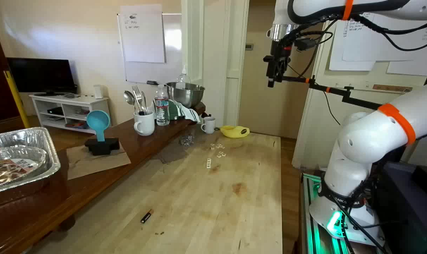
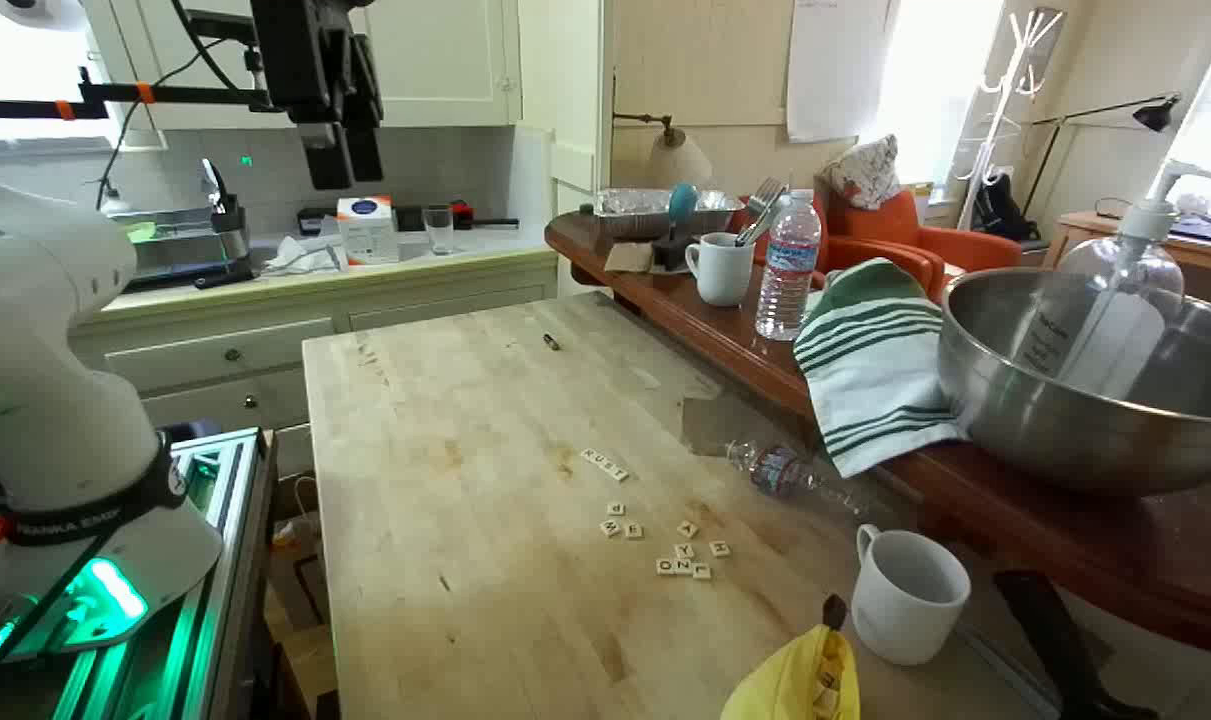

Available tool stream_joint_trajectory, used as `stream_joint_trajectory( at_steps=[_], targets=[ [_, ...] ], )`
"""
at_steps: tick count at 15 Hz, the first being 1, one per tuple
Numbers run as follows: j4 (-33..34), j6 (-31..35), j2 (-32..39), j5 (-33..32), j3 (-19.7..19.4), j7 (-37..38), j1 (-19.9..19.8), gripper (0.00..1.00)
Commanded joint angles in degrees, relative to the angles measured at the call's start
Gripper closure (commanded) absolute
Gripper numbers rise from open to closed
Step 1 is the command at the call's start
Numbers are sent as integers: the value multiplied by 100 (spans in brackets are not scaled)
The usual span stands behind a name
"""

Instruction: Create the word 'Rusty' using the tiles.

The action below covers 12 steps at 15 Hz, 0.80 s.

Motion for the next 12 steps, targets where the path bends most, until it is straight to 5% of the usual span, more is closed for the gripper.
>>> stream_joint_trajectory(
  at_steps=[1,8,12],
  targets=[
    [23,-35,-2,-56,-71,64,117,0],
    [-100,-12,1,-34,-120,-31,163,0],
    [-409,566,244,97,-392,-236,336,0]
  ],
)
